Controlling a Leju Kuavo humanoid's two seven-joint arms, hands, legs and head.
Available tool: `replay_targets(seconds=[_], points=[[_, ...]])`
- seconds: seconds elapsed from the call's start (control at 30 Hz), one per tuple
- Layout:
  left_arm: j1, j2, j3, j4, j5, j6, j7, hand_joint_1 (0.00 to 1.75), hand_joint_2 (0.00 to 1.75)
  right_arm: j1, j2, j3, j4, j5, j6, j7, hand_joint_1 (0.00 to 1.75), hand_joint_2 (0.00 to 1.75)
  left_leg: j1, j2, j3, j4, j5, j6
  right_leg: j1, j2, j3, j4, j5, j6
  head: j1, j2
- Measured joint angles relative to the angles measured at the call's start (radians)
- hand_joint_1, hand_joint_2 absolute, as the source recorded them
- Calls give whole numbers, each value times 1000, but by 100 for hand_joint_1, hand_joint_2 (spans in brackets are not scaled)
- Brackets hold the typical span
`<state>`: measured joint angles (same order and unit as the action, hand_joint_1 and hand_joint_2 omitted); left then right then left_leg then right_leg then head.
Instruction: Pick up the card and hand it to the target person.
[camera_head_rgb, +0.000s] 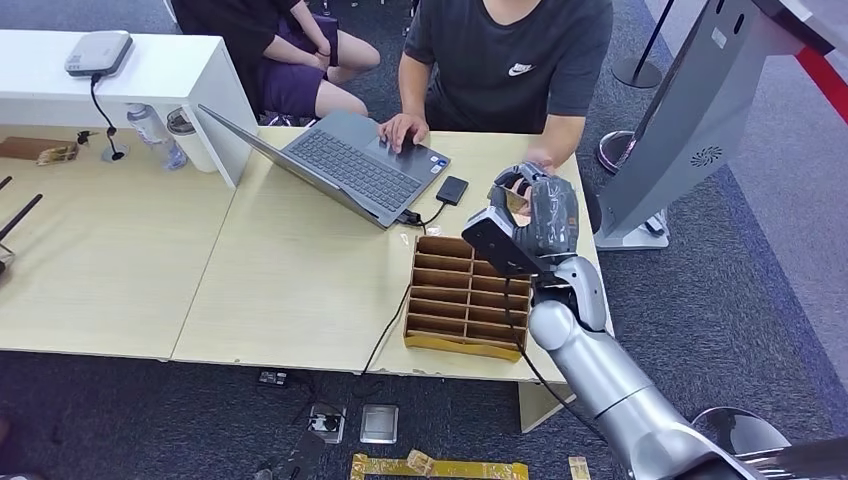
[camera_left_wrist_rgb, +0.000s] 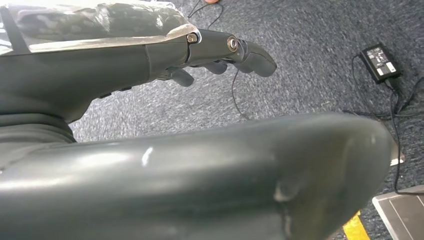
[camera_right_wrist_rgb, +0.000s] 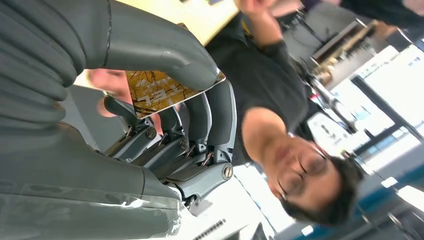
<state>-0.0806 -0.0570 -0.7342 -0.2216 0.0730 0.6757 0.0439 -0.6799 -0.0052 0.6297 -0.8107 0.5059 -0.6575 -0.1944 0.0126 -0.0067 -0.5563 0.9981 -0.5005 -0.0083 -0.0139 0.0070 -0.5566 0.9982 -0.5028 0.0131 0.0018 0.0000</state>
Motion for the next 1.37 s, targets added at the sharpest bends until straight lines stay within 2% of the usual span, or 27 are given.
replay_targets(seconds=[0.23, 0.27, 0.37, 0.4, 0.5, 0.63, 0.93, 1.1, 1.37], points=[[-1, 1, -17, 0, 2, -7, -5, 0, 0, -20, 39, 3, 158, -46, -2, -25, 174, 175, 0, 0, 0, 0, 0, 0, 0, 0, 0, 0, 0, 0, 2, 0], [-1, 1, -18, 0, 2, -7, -5, 0, 0, -21, 42, 3, 172, -48, -2, -27, 160, 175, 0, 0, 0, 0, 0, 0, 0, 0, 0, 0, 0, 0, 2, 0], [-1, 1, -19, 0, 3, -4, -2, 0, 0, -25, 51, 3, 207, -48, -7, -31, 30, 175, 0, 0, 0, 0, 0, 0, 0, 0, 0, -1, 0, 0, 2, 0], [-1, 1, -20, 0, 4, -3, 0, 0, 0, -28, 54, 3, 217, -43, -11, -30, 0, 131, 0, 0, 0, 0, 0, 0, 0, 0, 0, -1, 0, 0, 2, 0], [0, 1, -22, 0, 9, -1, 8, 0, 0, -30, 59, -1, 234, 25, -28, -18, 0, 0, 0, 0, 1, 0, 0, 0, 0, 0, 0, -1, 0, 0, 1, 0], [0, 1, -26, 0, 16, 0, 11, 0, 0, -23, 66, -32, 238, 146, -37, -15, 0, 0, 0, 0, 1, 0, 0, 0, 0, 0, 0, 0, 0, 0, 0, 0], [0, 1, -37, 0, 30, 5, 16, 0, 0, 12, 87, -152, 211, 282, -39, -52, 0, 0, 0, 0, 0, 0, 0, 0, 0, 0, 0, -1, 0, 0, 2, 0], [0, 1, -41, 0, 39, 6, 19, 0, 0, 62, 93, -209, 148, 304, -40, -55, 0, 0, 0, 0, 1, 0, 0, 0, 0, 0, 0, -1, 0, 0, 1, 0], [0, 4, -42, 0, 55, 9, 24, 0, 0, 164, 77, -222, 19, 266, -41, 38, 0, 0, 0, 0, 1, 0, 0, 0, 0, 0, 0, -1, 0, 0, 1, 0]])
